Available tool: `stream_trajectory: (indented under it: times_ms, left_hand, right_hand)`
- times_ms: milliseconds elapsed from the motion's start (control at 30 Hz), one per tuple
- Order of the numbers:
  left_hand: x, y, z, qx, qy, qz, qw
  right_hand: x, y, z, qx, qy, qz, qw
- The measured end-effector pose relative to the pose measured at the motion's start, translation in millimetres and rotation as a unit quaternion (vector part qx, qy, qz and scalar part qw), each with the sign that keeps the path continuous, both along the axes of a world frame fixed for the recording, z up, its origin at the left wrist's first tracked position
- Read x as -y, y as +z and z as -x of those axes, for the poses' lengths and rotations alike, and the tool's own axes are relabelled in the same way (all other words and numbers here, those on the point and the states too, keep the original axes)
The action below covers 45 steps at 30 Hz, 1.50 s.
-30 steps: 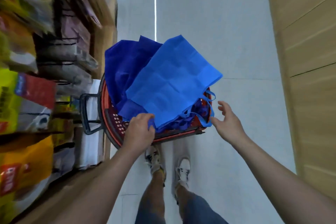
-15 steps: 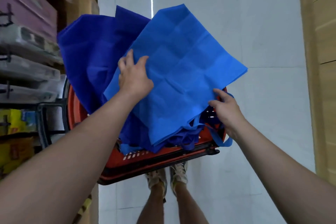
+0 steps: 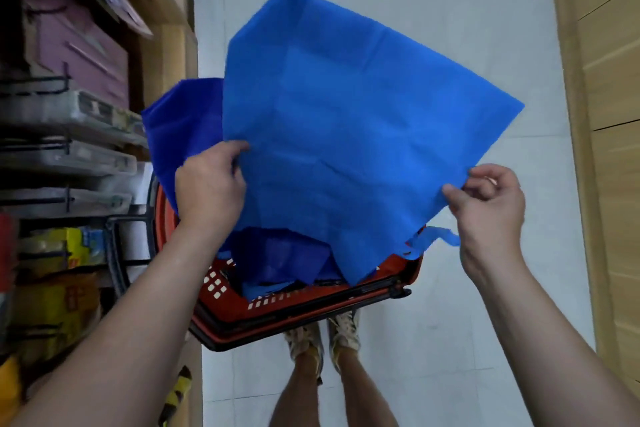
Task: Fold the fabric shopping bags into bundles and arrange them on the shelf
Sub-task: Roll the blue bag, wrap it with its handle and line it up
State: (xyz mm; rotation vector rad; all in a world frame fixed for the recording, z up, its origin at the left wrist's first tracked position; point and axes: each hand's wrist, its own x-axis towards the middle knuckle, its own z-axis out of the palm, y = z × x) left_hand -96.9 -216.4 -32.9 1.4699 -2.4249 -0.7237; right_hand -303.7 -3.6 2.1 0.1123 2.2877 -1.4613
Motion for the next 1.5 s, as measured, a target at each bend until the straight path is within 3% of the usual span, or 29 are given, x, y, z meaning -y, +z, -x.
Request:
stream_trajectory:
  times_ms: [133,233,300,367,433,500,600,700,800,900,967,1033,1100,1167,1267,1333,1400,1467,1500]
  left_hand:
    - [-0.8,54.1,-29.5,0.171,-0.059,-0.034,0.983]
    - [-10.4,108.1,-52.6,0.241,-0.031,-0.067,0.968]
    - [-18.4,152.0,-67.1,0.159,0.045,-0.02,0.986]
    - [-29.8,198.0,-73.3,-0.028,0.094,0.028,0.995]
    - [-42.2,241.5,-69.6,-0.159,0.094,-0.021,0.983]
    - [-55.9,275.7,-61.5,-0.213,0.099,-0.129,0.964]
    - [-80.5,314.7,-56.0,-0.276,0.124,-0.195,0.933]
    - [-109.1,346.8,-70.1,-0.324,0.175,-0.13,0.921]
    - [-144.3,380.9,-95.6,-0.324,0.223,-0.067,0.917]
    - [-185.0,410.4,-128.9,-0.294,0.256,-0.001,0.921]
    - [-213.9,430.1,-155.6,-0.296,0.287,0.02,0.911]
    - [-245.6,446.8,-186.8,-0.32,0.334,0.028,0.886]
    - [-281.8,458.3,-219.8,-0.357,0.396,0.03,0.846]
    - [-321.8,467.8,-248.3,-0.389,0.449,0.042,0.803]
    - [-388.9,476.4,-286.0,-0.45,0.53,0.063,0.716]
    - [-438.4,475.5,-313.9,-0.464,0.596,0.085,0.65]
    - [-490.7,469.3,-344.5,-0.433,0.668,0.101,0.597]
    - [-547.4,460.8,-373.0,-0.341,0.754,0.095,0.553]
    - [-574.1,459.0,-384.9,-0.227,0.796,0.088,0.553]
  right_hand:
    - [26.2,72.1,7.7,-0.134,0.125,-0.033,0.983]
    - [56.0,131.9,4.0,-0.239,0.251,-0.034,0.938]
    - [73.8,169.3,-5.4,-0.327,0.343,-0.033,0.88]
    - [87.5,202.1,-18.7,-0.405,0.429,-0.023,0.807]
    - [96.0,232.7,-34.5,-0.459,0.502,0.006,0.733]
    - [99.6,261.7,-50.7,-0.482,0.559,0.044,0.673]
    - [96.7,301.9,-72.9,-0.481,0.606,0.112,0.624]
    - [91.0,331.1,-80.1,-0.457,0.593,0.177,0.638]
    - [82.9,336.8,-70.3,-0.394,0.545,0.169,0.721]
    - [69.3,326.1,-67.5,-0.269,0.516,0.101,0.807]
    - [61.5,305.8,-74.4,-0.123,0.55,0.024,0.825]
    - [54.5,284.5,-94.1,0.058,0.584,0.0,0.81]
    - [47.5,265.5,-124.7,0.18,0.609,-0.017,0.772]
    - [39.8,262.9,-166.1,0.264,0.635,0.002,0.726]
    - [26.4,290.8,-236.5,0.347,0.665,0.13,0.648]
    - [12.8,318.5,-284.1,0.34,0.671,0.198,0.629]
    - [-6.0,343.1,-329.8,0.246,0.702,0.235,0.625]
    - [-33.5,368.3,-371.8,0.125,0.749,0.281,0.587]
    - [-51.0,381.2,-391.5,0.069,0.768,0.302,0.561]
